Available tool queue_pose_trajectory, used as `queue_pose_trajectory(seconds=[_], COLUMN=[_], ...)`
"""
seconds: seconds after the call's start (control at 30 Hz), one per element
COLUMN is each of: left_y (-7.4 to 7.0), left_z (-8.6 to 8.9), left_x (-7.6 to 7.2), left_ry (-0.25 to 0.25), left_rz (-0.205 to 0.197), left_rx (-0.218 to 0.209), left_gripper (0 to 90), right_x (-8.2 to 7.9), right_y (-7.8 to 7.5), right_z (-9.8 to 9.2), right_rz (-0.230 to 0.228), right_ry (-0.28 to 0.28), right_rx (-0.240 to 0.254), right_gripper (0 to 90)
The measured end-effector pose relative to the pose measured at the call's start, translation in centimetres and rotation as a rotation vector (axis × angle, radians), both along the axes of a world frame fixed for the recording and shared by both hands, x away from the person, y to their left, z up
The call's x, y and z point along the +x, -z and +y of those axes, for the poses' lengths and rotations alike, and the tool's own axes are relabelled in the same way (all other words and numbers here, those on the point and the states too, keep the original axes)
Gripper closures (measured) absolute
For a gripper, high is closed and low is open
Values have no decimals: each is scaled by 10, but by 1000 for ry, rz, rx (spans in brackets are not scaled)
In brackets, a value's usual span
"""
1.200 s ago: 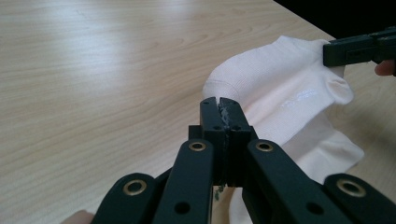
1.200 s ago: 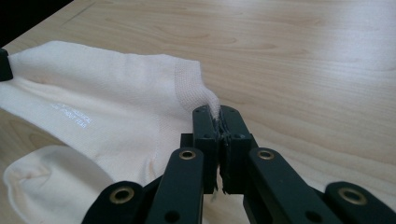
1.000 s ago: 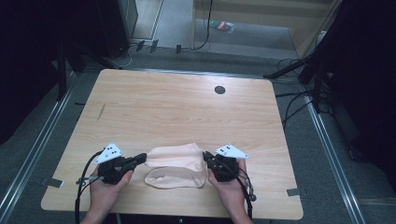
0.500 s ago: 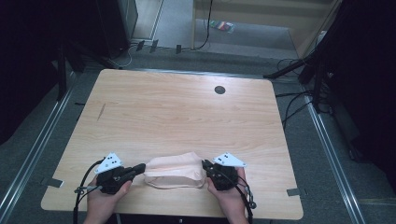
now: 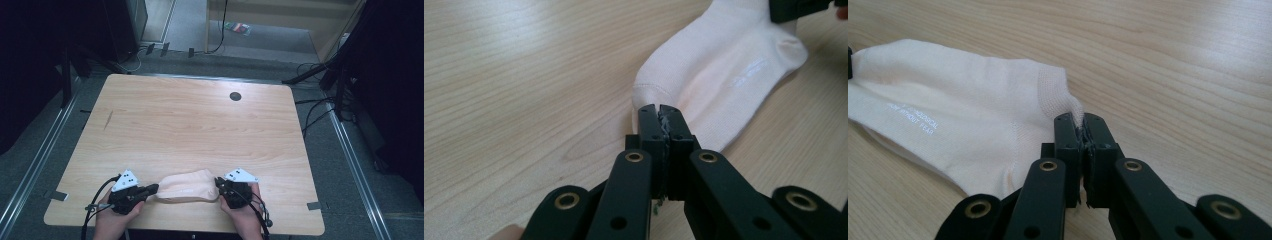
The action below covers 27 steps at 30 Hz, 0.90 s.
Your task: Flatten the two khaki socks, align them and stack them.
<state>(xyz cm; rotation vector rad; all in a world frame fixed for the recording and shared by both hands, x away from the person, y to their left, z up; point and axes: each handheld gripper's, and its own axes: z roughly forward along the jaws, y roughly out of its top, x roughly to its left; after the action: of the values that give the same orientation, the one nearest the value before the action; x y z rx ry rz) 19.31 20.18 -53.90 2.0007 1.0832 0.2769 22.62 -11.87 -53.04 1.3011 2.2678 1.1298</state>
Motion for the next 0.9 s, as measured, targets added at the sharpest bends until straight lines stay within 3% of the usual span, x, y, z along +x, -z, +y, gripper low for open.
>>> queue_pose_trajectory(seconds=[0.2,0.33,0.43,0.5,0.57,0.63,0.67,0.73,0.8,0.9], left_y=[5,6,7,6,0,-5,-7,-9,-7,5], left_z=[-10,-13,-14,-10,-4,2,4,2,-7,-21], left_x=[-1,1,4,6,5,2,1,2,6,13], left_ry=[-10,-36,-47,-50,-72,-106,-115,-96,-60,-34], left_rz=[-23,-41,-56,-55,-52,-98,-120,-134,-128,-63], left_rx=[104,138,123,58,-9,-72,-100,-159,-129,-51], left_gripper=[900,900,899,856,651,558,552,627,688,779], right_x=[2,1,1,1,0,-5,-8,-14,-16,-13], right_y=[12,12,12,12,8,1,-3,-8,-8,4], right_z=[3,4,4,2,1,-1,-1,1,7,19], right_rz=[21,16,12,20,7,-37,-72,-105,-100,-23], right_ry=[2,8,6,2,18,37,53,59,6,-63], right_rx=[-43,-60,-54,-10,16,35,49,76,90,78], right_gripper=[876,876,869,799,661,622,620,685,770,873])
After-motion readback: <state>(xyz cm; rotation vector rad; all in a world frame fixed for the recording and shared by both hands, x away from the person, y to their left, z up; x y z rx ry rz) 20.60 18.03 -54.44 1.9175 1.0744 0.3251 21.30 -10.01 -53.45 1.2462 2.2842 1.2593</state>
